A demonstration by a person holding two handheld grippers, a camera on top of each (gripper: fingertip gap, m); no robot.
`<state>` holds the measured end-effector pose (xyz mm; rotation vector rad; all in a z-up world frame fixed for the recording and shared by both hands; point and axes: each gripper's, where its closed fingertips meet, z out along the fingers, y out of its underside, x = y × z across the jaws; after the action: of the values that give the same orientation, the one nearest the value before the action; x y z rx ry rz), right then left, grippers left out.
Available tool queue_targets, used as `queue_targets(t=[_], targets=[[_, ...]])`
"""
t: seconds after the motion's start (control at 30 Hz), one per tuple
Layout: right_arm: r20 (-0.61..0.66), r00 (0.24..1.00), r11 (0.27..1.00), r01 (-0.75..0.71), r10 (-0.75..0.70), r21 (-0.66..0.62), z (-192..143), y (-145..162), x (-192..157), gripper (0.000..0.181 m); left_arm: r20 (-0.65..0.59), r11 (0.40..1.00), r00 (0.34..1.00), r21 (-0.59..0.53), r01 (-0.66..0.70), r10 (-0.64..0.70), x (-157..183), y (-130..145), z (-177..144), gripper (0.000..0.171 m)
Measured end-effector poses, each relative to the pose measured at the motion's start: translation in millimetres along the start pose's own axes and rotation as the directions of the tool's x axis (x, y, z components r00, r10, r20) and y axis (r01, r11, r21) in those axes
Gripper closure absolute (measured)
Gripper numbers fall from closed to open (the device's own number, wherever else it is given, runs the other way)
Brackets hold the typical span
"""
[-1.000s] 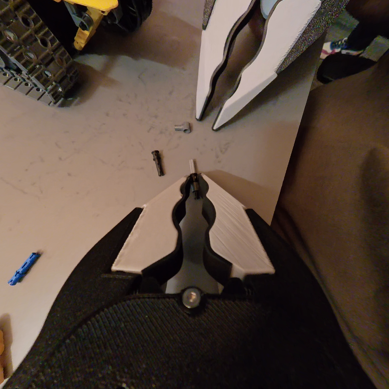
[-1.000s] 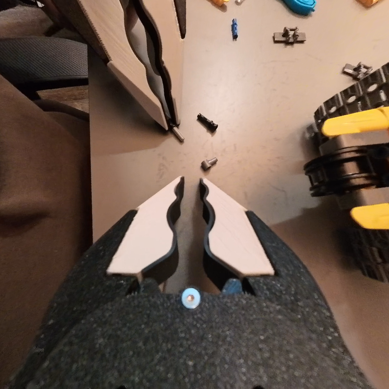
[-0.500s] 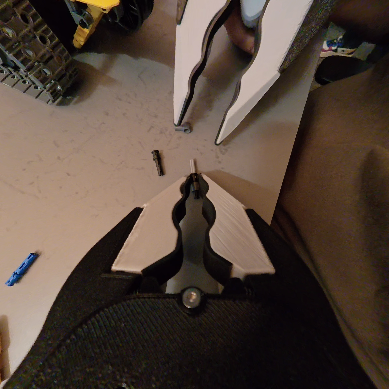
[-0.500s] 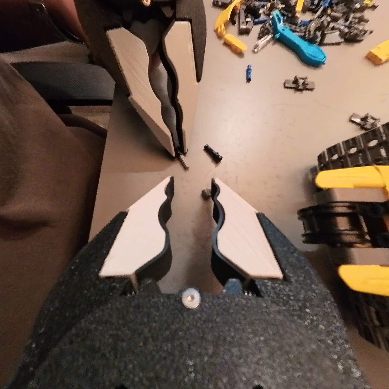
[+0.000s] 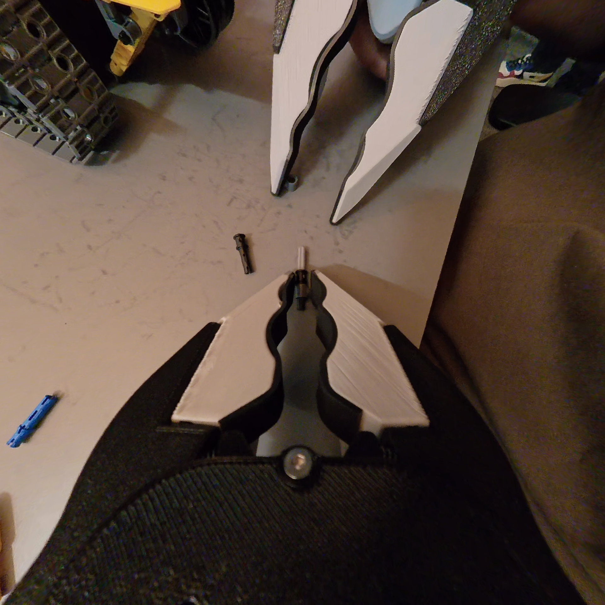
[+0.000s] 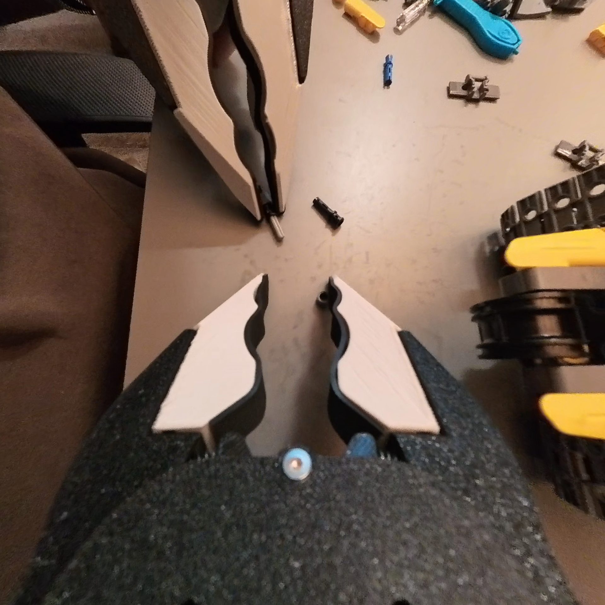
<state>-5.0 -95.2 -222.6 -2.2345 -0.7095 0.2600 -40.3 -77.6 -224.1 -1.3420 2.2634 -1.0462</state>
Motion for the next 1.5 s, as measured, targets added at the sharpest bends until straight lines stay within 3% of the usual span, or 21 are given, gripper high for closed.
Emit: queue_targets(t=[0.17,0.3,0.47,0.6,0.87,1.0,1.37,1.5], targets=[[-0.033,0.999,1.000,-0.002,0.003,0.030,-6.5,-1.4,0.5,0.145,-0.011,1.000,1.000,0.006,-0.011,0.011,2.6,-0.5,-0.7,0.151],[-0.053,0.998,0.999,-0.029,0.032,0.044,-12.6,1.4,3.9,0.145,-0.023,0.996,0.999,0.086,-0.020,0.022,5.0,-10.0,-9.4,0.156],[-0.063,0.997,0.998,-0.049,0.052,0.051,-15.8,3.9,6.3,0.149,0.016,0.984,0.998,0.165,0.063,-0.067,-12.5,-18.9,-19.4,0.157],[-0.067,0.996,0.998,-0.053,0.055,0.038,-13.5,4.8,9.1,0.155,0.112,0.984,0.986,0.140,0.108,-0.124,-34.4,-16.4,-15.7,0.157],[-0.089,0.996,1.000,-0.011,0.010,0.000,-6.6,5.9,11.4,0.168,0.078,0.988,0.986,0.055,0.146,-0.150,-34.6,-11.2,-0.5,0.157],[-0.098,0.995,0.999,-0.031,0.032,0.010,-8.0,5.4,14.3,0.174,0.079,0.988,0.985,0.027,0.152,-0.154,-35.2,-9.8,4.5,0.167],[0.029,0.962,0.963,-0.270,0.271,-0.026,-29.9,8.5,-4.1,0.174,0.003,0.995,0.995,0.024,0.096,-0.096,-18.4,-32.4,26.9,0.169],[0.010,0.944,0.943,-0.329,0.330,-0.044,-33.3,21.4,-1.2,0.174,-0.006,0.992,0.992,0.014,0.129,-0.129,-15.3,-41.0,38.9,0.166]])
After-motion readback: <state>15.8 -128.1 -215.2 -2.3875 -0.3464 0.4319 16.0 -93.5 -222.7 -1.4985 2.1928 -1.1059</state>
